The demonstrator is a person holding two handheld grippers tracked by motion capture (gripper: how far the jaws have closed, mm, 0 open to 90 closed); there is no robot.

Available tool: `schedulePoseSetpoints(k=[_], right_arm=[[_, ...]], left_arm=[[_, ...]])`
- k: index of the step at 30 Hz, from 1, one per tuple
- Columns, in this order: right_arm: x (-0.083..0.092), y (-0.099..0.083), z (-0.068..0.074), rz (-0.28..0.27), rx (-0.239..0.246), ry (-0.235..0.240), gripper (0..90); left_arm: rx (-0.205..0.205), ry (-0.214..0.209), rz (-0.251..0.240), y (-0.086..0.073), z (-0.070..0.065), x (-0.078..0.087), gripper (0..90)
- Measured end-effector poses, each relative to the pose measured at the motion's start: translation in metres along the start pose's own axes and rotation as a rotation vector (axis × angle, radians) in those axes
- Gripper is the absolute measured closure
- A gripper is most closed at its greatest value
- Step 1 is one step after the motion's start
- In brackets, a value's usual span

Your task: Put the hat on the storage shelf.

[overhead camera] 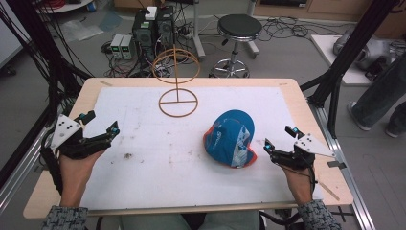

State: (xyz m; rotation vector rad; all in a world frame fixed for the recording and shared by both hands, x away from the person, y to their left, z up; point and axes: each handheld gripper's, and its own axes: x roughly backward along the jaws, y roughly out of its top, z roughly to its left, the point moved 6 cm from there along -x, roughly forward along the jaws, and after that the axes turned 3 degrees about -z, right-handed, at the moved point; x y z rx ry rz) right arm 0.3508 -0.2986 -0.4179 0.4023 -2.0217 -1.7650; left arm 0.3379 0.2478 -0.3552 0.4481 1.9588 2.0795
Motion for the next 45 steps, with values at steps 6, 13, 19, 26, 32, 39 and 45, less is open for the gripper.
schedulePoseSetpoints(k=[6,13,19,26,32,39,45], right_arm=[[-0.001,0.001,0.001,-0.008,0.000,0.006,10.8],[0.002,0.005,0.004,-0.010,-0.008,0.010,10.8],[0.001,0.014,0.010,-0.029,-0.003,0.032,10.8],[-0.004,0.026,0.023,-0.033,-0.001,0.074,10.9],[-0.011,0.038,0.045,-0.036,-0.010,0.152,10.9],[-0.037,0.034,0.073,0.034,0.009,0.241,14.9],[-0.052,0.029,0.079,0.067,0.021,0.259,16.1]], left_arm=[[0.000,0.006,0.000,0.001,0.002,0.001,16.8],[0.003,0.004,0.000,-0.001,0.002,0.001,17.1],[0.002,-0.002,-0.001,0.001,0.002,0.001,17.1],[0.002,-0.001,-0.007,0.004,0.001,0.001,17.1],[0.000,-0.004,-0.011,0.006,0.002,0.003,17.1],[0.002,-0.011,-0.014,0.007,0.001,0.003,17.1],[0.007,-0.009,-0.018,0.008,0.002,0.003,17.1]])
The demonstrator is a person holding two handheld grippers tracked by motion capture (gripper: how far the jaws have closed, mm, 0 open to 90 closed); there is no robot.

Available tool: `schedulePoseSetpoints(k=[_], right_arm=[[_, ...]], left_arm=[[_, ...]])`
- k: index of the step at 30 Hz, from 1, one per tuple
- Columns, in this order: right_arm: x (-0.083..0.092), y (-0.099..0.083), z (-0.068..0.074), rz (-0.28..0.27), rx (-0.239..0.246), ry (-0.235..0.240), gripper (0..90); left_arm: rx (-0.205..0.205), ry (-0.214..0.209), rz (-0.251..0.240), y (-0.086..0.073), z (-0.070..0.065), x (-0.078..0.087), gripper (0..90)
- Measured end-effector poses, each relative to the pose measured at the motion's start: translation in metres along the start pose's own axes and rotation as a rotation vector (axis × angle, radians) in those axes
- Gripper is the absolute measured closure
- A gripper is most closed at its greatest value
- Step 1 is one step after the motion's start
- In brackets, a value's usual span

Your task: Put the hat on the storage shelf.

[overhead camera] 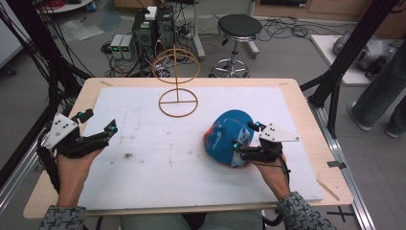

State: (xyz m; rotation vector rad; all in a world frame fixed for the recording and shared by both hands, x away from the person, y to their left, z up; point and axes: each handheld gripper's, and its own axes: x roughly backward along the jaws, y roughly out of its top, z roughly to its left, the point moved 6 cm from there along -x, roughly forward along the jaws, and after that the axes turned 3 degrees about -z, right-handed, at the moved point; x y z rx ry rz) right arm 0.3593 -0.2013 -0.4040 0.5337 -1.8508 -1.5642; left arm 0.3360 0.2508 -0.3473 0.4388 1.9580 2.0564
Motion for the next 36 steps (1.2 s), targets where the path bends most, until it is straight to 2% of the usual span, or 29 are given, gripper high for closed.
schedulePoseSetpoints(k=[3,4,7,8,9,10,11,12,15,16,17,18,20,25,26,31,35,36], right_arm=[[-0.007,-0.002,0.001,0.015,0.001,0.019,20.9],[-0.010,-0.003,0.002,0.029,0.006,0.029,25.8],[-0.012,-0.004,0.002,0.033,0.007,0.030,30.8],[-0.014,-0.005,0.001,0.038,0.026,0.034,34.9],[-0.014,-0.005,0.001,0.038,0.026,0.034,34.9],[-0.015,-0.006,0.002,0.050,0.033,0.041,40.6],[-0.015,-0.006,0.002,0.050,0.033,0.041,40.6],[-0.016,-0.006,0.003,0.063,0.033,0.047,45.8],[-0.018,-0.007,0.003,0.070,0.039,0.048,50.7],[-0.018,-0.007,0.004,0.075,0.048,0.055,56.9],[-0.018,-0.007,0.004,0.075,0.048,0.055,56.9],[-0.019,-0.007,0.005,0.081,0.050,0.067,63.1],[-0.019,-0.006,0.005,0.081,0.048,0.071,65.7],[-0.020,-0.003,0.004,0.079,0.038,0.090,82.8],[-0.021,-0.002,0.002,0.073,0.016,0.103,88.3],[-0.023,0.001,-0.001,0.074,-0.017,0.117,89.6],[-0.021,0.008,-0.004,0.050,-0.031,0.108,89.9],[-0.020,0.013,-0.008,0.027,-0.048,0.100,89.9]], left_arm=[[-0.001,0.001,0.001,0.000,0.000,0.000,17.1],[0.000,-0.002,0.001,-0.001,0.000,0.000,17.1],[-0.001,-0.002,0.000,-0.001,0.000,0.000,17.1],[-0.001,-0.003,0.000,0.000,-0.001,0.000,17.1],[-0.001,-0.003,0.000,0.000,-0.001,0.000,17.1],[-0.003,-0.004,0.001,0.000,0.000,0.000,17.2],[-0.003,-0.004,0.001,0.000,0.000,0.000,17.2],[-0.002,-0.003,0.001,0.000,0.000,0.000,17.2],[-0.002,-0.001,-0.002,0.001,0.001,0.001,17.2],[0.002,0.002,-0.006,0.001,0.001,0.001,17.2],[0.002,0.002,-0.006,0.001,0.001,0.001,17.2],[0.001,0.002,-0.005,0.001,0.002,0.001,17.2],[0.002,0.003,-0.004,0.000,0.002,0.001,17.2],[0.001,0.002,-0.004,0.001,0.002,0.002,17.5],[0.002,0.002,-0.005,0.001,0.002,0.002,17.5],[0.004,0.004,-0.008,0.002,0.003,0.002,17.5],[0.001,0.006,-0.008,0.002,0.004,0.003,17.5],[0.001,0.007,-0.007,0.002,0.004,0.003,17.5]])
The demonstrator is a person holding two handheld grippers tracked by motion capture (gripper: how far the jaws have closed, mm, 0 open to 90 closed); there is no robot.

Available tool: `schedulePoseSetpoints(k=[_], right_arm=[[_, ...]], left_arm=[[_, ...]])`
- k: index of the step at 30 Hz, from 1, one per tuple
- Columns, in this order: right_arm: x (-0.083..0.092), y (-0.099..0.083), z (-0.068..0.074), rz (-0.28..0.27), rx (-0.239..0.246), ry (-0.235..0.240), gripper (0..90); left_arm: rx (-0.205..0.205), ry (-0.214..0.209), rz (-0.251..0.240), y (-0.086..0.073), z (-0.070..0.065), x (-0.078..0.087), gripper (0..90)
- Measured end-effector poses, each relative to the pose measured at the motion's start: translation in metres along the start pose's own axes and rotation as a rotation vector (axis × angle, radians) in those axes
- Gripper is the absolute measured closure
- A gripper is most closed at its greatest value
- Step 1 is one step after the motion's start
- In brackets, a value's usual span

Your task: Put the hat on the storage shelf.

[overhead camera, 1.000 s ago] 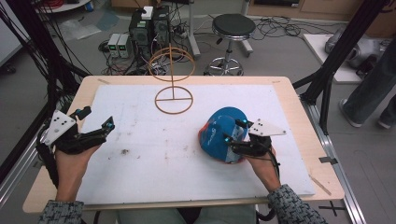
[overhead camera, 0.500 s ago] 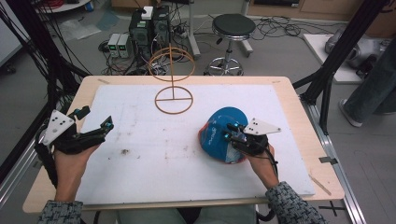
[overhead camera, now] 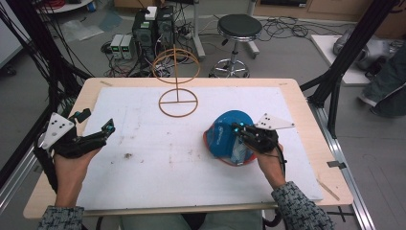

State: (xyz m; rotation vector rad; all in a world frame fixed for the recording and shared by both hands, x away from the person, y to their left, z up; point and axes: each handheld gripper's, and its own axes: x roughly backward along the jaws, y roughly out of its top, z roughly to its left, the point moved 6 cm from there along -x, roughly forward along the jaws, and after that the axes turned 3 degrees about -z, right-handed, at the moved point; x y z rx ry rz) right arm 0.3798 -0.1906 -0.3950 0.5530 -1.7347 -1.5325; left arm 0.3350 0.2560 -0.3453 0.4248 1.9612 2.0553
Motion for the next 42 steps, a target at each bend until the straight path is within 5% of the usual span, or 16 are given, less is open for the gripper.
schedulePoseSetpoints(k=[23,42], right_arm=[[0.013,0.065,-0.037,-0.173,-0.111,-0.066,90.0],[-0.002,0.162,-0.088,-0.318,-0.144,-0.211,90.0]], left_arm=[[0.007,0.003,-0.002,0.001,0.002,0.001,17.8],[0.007,0.002,-0.010,0.002,0.004,0.002,17.8]])
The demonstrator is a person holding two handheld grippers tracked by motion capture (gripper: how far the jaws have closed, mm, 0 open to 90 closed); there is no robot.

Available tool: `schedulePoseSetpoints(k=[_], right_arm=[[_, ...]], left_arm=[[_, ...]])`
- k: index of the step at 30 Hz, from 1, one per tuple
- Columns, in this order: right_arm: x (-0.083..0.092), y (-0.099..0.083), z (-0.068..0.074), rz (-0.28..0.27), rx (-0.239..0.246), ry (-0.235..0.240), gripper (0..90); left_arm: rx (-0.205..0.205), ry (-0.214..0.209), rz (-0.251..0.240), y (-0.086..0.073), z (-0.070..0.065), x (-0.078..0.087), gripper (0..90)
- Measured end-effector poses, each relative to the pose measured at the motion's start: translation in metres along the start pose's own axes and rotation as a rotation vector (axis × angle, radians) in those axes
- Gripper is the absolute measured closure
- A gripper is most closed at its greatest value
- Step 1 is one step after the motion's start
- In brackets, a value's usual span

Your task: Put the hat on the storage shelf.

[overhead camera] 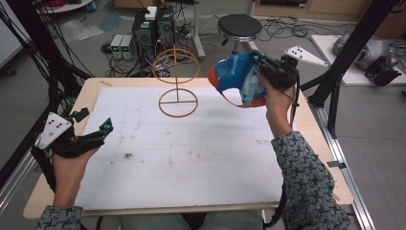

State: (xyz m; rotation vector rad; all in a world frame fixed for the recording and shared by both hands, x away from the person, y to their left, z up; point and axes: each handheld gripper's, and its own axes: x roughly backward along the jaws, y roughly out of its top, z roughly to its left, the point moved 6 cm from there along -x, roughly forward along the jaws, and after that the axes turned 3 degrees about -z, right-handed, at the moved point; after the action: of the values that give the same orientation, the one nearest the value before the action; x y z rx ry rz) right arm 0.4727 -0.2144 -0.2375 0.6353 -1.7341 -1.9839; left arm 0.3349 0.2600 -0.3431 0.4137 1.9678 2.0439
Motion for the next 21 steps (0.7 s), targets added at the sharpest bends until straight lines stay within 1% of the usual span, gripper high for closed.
schedulePoseSetpoints(k=[1,2,3,4,5,6,7,8,9,10,11,12,13,14,15,16,17,18,19,20,21], right_arm=[[0.000,0.000,0.000,0.000,0.000,0.000,90.0],[-0.007,0.007,-0.002,-0.007,-0.007,-0.009,90.0],[-0.007,0.007,-0.002,-0.007,-0.007,-0.009,90.0],[-0.016,0.014,-0.002,-0.019,0.000,-0.022,90.0],[-0.016,0.014,-0.002,-0.019,0.000,-0.022,90.0],[-0.022,0.018,-0.001,-0.020,-0.004,-0.025,90.0],[-0.022,0.018,-0.001,-0.020,-0.004,-0.025,90.0],[-0.030,0.023,-0.001,-0.024,-0.008,-0.028,90.0],[-0.030,0.023,-0.001,-0.024,-0.008,-0.028,90.0],[-0.038,0.027,0.000,-0.034,-0.026,-0.027,90.0],[-0.038,0.027,0.000,-0.034,-0.026,-0.027,90.0],[-0.046,0.030,0.002,-0.036,-0.025,-0.028,90.0],[-0.046,0.030,0.002,-0.036,-0.025,-0.028,90.0],[-0.053,0.032,0.005,-0.042,-0.022,-0.029,90.0],[-0.053,0.032,0.005,-0.042,-0.022,-0.029,90.0],[-0.063,0.035,0.008,-0.041,-0.024,-0.027,90.0],[-0.063,0.035,0.008,-0.041,-0.024,-0.027,90.0],[-0.070,0.037,0.011,-0.043,-0.022,-0.027,90.0],[-0.070,0.037,0.011,-0.043,-0.022,-0.027,90.0],[-0.079,0.040,0.015,-0.051,-0.026,-0.023,90.0],[-0.079,0.040,0.015,-0.051,-0.026,-0.023,90.0]], left_arm=[[0.002,0.000,-0.001,0.000,0.000,0.000,17.8],[0.002,0.001,0.000,0.000,0.000,0.000,17.8],[0.002,0.000,0.001,0.000,0.001,0.000,17.8],[0.003,-0.001,0.001,0.000,0.000,0.000,17.8],[0.003,-0.001,0.001,0.000,0.000,0.000,17.8],[0.003,-0.002,0.000,0.000,0.000,0.000,17.8],[0.002,-0.003,0.000,0.000,0.000,0.000,17.8],[0.003,-0.004,-0.003,0.000,0.000,0.000,17.8],[0.003,-0.005,-0.003,0.001,0.000,0.000,17.8],[0.002,-0.005,-0.004,0.001,0.000,0.000,17.8],[0.005,-0.004,-0.007,0.001,0.000,0.000,17.8],[0.005,-0.002,-0.008,0.002,0.001,0.000,17.8],[0.005,-0.002,-0.008,0.002,0.001,0.000,17.8],[0.005,-0.002,-0.009,0.002,0.001,0.001,17.8],[0.005,-0.002,-0.010,0.002,0.002,0.001,17.8],[0.006,0.000,-0.012,0.003,0.002,0.001,17.8],[0.006,0.000,-0.012,0.003,0.002,0.001,17.8],[0.008,-0.001,-0.013,0.003,0.003,0.002,17.8],[0.008,-0.001,-0.013,0.003,0.003,0.002,17.8],[0.010,-0.001,-0.017,0.003,0.003,0.002,17.8],[0.010,-0.001,-0.017,0.003,0.003,0.002,17.8]])
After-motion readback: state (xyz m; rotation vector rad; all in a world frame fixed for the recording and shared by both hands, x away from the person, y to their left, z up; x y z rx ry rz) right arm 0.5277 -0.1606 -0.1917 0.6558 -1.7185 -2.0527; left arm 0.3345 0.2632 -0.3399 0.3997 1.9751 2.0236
